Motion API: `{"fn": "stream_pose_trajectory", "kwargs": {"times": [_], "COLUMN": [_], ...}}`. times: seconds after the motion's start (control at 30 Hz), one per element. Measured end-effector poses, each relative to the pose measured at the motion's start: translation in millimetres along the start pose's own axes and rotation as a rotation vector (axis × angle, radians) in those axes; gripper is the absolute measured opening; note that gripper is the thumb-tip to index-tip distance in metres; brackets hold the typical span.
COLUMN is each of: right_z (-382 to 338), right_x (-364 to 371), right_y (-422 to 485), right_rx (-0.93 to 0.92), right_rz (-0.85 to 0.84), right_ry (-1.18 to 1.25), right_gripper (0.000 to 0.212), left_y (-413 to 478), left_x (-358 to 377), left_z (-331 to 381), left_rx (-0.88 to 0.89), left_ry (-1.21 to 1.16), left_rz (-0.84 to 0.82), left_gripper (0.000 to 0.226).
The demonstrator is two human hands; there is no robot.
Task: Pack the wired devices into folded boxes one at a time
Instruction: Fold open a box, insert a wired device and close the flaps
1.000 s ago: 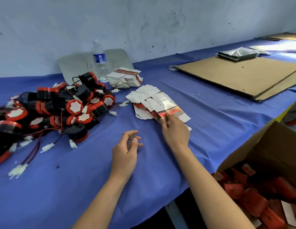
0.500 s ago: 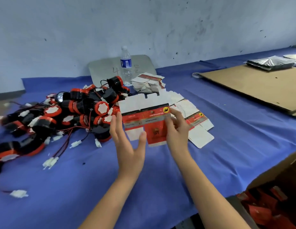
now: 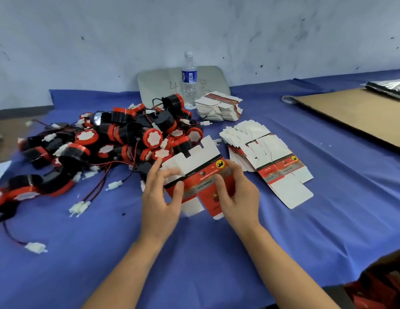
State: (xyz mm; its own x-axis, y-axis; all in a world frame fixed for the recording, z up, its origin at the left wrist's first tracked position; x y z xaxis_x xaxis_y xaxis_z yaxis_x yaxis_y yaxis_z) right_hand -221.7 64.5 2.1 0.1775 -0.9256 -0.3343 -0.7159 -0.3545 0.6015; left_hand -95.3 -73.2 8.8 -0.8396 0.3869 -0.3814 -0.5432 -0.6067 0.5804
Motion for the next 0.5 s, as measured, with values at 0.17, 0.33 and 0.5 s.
{"fn": "stream_pose_trajectory", "kwargs": {"times": [0.17, 0.33, 0.5], "right_z": [-26, -34, -21], "right_x": [10, 38, 34], "right_y": [-5, -15, -10], "right_rx": [-0.16, -0.198, 0.014], "right_rz": [-0.121, -0.485, -0.422], "right_ry": [-0.029, 0.083, 0.319], "right_gripper": [0.064, 0.062, 0.078], "left_y": [1, -10, -10], "left_x": [2, 9, 7], "left_z": [8, 23, 20], "left_rx": [-0.044, -0.011, -0.064], "left_ry": [-0.181, -0.423, -0.336], "left_rz": [-0.026, -0.08, -0.054], "left_gripper": [0.05, 0.084, 0.06]}}
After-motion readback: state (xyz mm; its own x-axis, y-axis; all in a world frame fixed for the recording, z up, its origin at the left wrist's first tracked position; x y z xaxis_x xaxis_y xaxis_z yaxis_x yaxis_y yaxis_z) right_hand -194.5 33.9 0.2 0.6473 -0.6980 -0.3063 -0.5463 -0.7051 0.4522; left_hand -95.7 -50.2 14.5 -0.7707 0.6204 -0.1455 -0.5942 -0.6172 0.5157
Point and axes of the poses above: each hand's wrist, its own y-axis towards the middle knuckle, its own x-axis out of the palm, z = x × y, the point moved 8 cm from there along y, towards the middle knuckle, and after that the axes turned 4 degrees about y, right-handed, at the moved point
